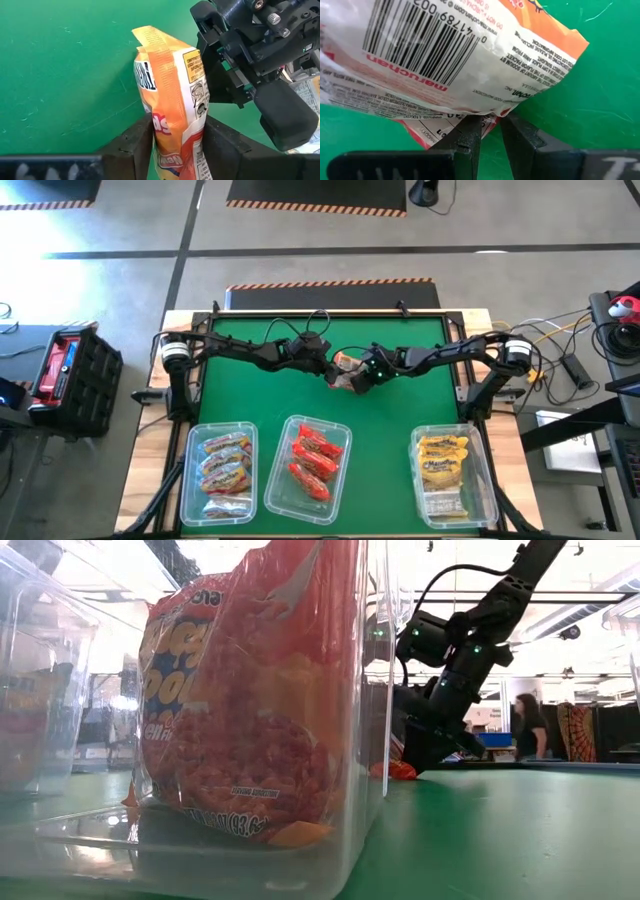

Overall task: Sort Maruchan noodles
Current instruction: Put the orange noodle pack into the middle transparent bin

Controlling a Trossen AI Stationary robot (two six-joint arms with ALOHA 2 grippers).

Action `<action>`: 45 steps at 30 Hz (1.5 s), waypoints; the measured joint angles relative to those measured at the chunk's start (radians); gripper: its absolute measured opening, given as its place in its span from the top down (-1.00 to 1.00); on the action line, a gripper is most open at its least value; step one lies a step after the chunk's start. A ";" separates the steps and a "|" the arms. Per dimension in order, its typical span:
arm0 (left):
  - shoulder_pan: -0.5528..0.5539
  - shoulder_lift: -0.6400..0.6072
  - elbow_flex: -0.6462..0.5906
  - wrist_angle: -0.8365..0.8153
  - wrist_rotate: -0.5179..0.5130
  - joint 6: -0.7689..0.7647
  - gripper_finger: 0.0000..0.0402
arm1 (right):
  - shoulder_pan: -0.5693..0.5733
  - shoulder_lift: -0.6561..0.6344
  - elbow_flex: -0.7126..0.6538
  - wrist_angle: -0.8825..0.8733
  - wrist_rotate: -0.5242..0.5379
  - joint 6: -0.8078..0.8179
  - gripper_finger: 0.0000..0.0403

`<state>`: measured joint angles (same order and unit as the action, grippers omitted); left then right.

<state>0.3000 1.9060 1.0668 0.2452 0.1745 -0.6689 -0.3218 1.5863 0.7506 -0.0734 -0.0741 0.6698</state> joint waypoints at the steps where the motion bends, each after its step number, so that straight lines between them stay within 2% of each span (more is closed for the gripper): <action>1: 0.000 0.000 0.000 -0.001 0.000 0.000 0.35 | 0.000 -0.004 0.000 -0.002 -0.001 -0.001 0.66; 7: 0.000 0.000 0.000 -0.005 0.027 -0.006 0.51 | 0.002 -0.069 -0.002 -0.077 -0.026 -0.028 0.66; 13: 0.004 -0.004 0.000 -0.010 0.029 -0.016 0.45 | 0.001 -0.181 -0.001 -0.230 -0.016 -0.034 0.66; 16: 0.007 -0.017 0.000 -0.015 0.032 0.043 0.46 | 0.001 -0.240 -0.001 -0.280 -0.014 -0.041 0.66; 24: 0.009 -0.080 0.000 -0.039 0.160 0.415 0.52 | 0.001 -0.366 -0.001 -0.317 -0.004 -0.075 0.66; 29: 0.009 -0.170 0.000 -0.133 0.161 0.653 0.51 | 0.001 -0.386 -0.003 -0.361 0.005 -0.088 0.66; 32: 0.009 -0.242 0.000 -0.225 0.104 0.817 0.52 | 0.001 -0.388 -0.003 -0.395 -0.019 -0.100 0.66; 37: 0.007 -0.348 0.000 -0.384 -0.006 1.076 0.52 | 0.001 -0.388 -0.003 -0.429 -0.129 -0.119 0.66; 42: 0.003 -0.441 0.000 -0.503 -0.032 1.286 0.52 | 0.001 -0.388 -0.003 -0.462 -0.245 -0.180 0.66; 45: -0.012 -0.499 0.000 -0.580 -0.121 1.430 0.52 | 0.001 -0.388 -0.003 -0.539 -0.270 -0.183 0.66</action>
<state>0.2884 1.4072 1.0672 -0.3344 0.0535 0.7614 -0.3206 1.1984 0.7471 -0.6120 -0.3446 0.4865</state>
